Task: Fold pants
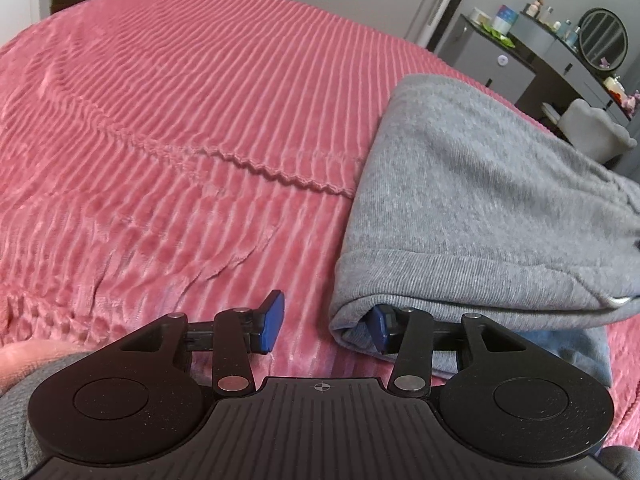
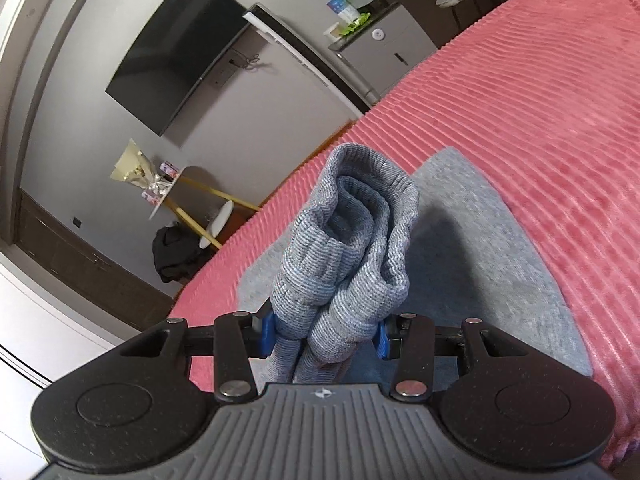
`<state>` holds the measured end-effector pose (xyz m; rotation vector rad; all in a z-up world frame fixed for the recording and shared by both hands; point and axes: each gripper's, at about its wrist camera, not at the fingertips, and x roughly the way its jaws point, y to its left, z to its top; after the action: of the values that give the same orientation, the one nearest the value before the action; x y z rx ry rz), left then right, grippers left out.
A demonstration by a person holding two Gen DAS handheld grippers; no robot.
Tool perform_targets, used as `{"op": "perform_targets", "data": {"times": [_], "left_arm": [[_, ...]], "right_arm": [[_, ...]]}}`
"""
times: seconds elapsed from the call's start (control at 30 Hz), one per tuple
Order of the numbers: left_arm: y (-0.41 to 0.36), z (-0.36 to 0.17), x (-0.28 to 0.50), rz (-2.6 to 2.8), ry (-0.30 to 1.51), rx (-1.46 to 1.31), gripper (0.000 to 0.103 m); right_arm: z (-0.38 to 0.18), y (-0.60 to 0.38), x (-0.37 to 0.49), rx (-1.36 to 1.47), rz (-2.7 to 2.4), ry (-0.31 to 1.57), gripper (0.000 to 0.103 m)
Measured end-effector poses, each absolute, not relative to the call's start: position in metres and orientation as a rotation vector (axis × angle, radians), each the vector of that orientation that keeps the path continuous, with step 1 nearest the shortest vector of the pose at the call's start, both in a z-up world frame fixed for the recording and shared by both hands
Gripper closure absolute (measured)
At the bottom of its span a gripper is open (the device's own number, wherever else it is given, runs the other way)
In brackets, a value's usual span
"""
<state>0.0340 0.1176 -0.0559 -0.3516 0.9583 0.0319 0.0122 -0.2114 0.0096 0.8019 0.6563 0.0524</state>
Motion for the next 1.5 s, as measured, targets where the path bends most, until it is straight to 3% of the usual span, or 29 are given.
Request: {"op": "perform_targets", "data": {"times": [0.43, 0.6, 0.73, 0.87, 1.1, 1.3, 1.33, 1.4, 1.43, 1.5], "left_arm": [[0.118, -0.054, 0.03, 0.002, 0.949, -0.378, 0.061], [0.126, -0.048, 0.022, -0.097, 0.911, -0.446, 0.061], [0.13, -0.045, 0.02, -0.161, 0.889, -0.486, 0.059], [0.127, -0.038, 0.013, -0.193, 0.847, -0.483, 0.054], [0.12, -0.02, -0.006, -0.309, 0.737, -0.502, 0.027], [0.107, -0.037, 0.013, -0.174, 0.848, -0.433, 0.026], [0.109, -0.041, 0.015, -0.165, 0.862, -0.445, 0.026], [0.111, -0.044, 0.018, -0.142, 0.879, -0.473, 0.026], [0.112, -0.045, 0.019, -0.134, 0.881, -0.483, 0.026], [0.114, -0.046, 0.02, -0.121, 0.879, -0.503, 0.026]], "right_arm": [[-0.009, -0.214, 0.001, 0.757, 0.024, 0.7, 0.059], [-0.025, -0.223, -0.005, 0.747, -0.05, 0.794, 0.047], [-0.031, -0.237, -0.021, 0.813, -0.067, 0.802, 0.043], [-0.028, -0.245, -0.028, 0.842, -0.094, 0.782, 0.039], [-0.046, -0.255, -0.021, 0.95, -0.061, 0.799, 0.029], [-0.067, -0.255, -0.001, 1.051, -0.046, 0.823, 0.023], [-0.069, -0.253, 0.001, 1.044, -0.048, 0.819, 0.023], [-0.064, -0.247, 0.004, 1.002, -0.054, 0.807, 0.037], [-0.062, -0.244, 0.004, 0.979, -0.034, 0.793, 0.053], [-0.057, -0.241, 0.003, 0.969, -0.013, 0.769, 0.055]]}}
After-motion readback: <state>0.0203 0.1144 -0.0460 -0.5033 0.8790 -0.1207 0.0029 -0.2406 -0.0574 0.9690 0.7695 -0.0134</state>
